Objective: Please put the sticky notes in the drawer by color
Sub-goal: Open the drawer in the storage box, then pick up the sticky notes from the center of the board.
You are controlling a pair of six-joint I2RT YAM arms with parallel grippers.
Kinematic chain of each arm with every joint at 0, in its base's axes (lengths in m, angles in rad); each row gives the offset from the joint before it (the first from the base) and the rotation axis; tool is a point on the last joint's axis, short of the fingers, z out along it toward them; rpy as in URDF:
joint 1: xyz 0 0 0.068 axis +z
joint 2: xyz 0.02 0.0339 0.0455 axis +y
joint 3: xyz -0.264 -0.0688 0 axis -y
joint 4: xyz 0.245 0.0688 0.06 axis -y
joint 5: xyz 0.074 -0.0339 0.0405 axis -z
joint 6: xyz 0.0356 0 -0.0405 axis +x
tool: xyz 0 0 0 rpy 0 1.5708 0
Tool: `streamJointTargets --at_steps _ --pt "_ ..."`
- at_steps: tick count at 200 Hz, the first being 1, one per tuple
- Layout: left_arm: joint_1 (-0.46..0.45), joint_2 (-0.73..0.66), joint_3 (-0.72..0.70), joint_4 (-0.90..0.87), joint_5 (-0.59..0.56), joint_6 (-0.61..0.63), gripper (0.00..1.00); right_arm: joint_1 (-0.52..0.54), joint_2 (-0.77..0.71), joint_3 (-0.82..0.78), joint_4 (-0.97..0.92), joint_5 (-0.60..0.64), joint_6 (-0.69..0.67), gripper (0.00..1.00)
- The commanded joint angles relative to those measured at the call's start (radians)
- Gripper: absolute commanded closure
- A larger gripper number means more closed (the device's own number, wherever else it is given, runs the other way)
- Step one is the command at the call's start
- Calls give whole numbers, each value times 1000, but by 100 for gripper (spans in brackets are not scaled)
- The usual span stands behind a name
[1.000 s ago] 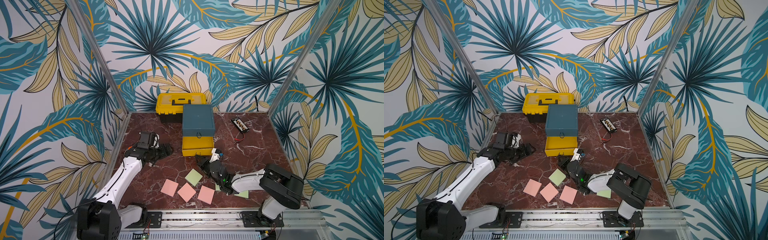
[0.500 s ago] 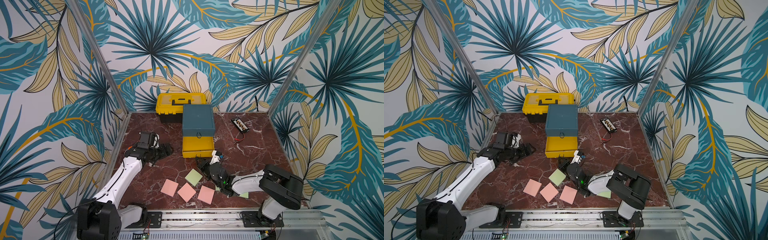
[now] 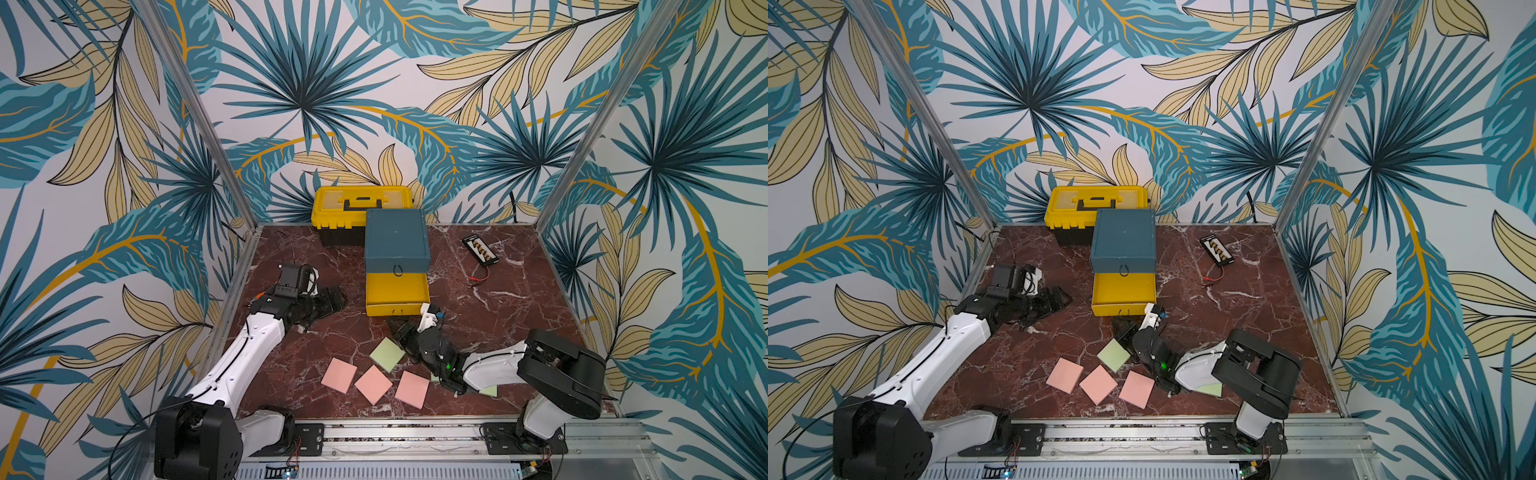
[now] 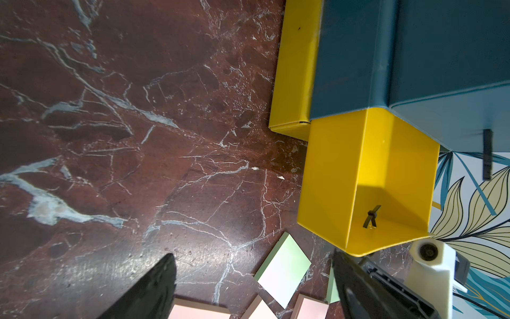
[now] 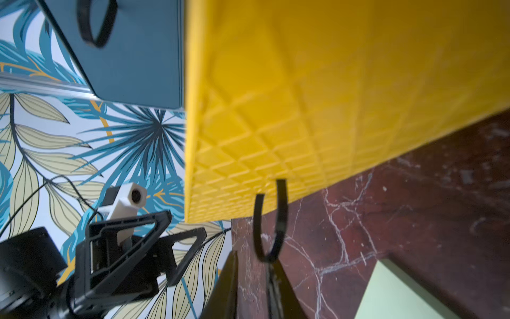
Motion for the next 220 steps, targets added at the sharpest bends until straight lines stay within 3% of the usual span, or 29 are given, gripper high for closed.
streamJointTargets --at_steps 1,31,68,124,186,220 --pt "8 4 26 9 2 -2 10 7 1 -14 -16 -43 -10 72" --pt "8 5 29 7 3 3 10 9 -39 -4 -80 -51 -26 51" --pt "9 9 31 -2 0 7 8 14 -128 8 -215 -64 -64 46" --pt "8 19 39 -10 -22 5 4 40 -363 57 -640 -55 -201 41" --pt "8 38 59 -2 14 12 2 50 -726 203 -1644 164 -209 39" --pt "7 40 62 4 22 12 1 49 -740 282 -2043 228 -80 39"
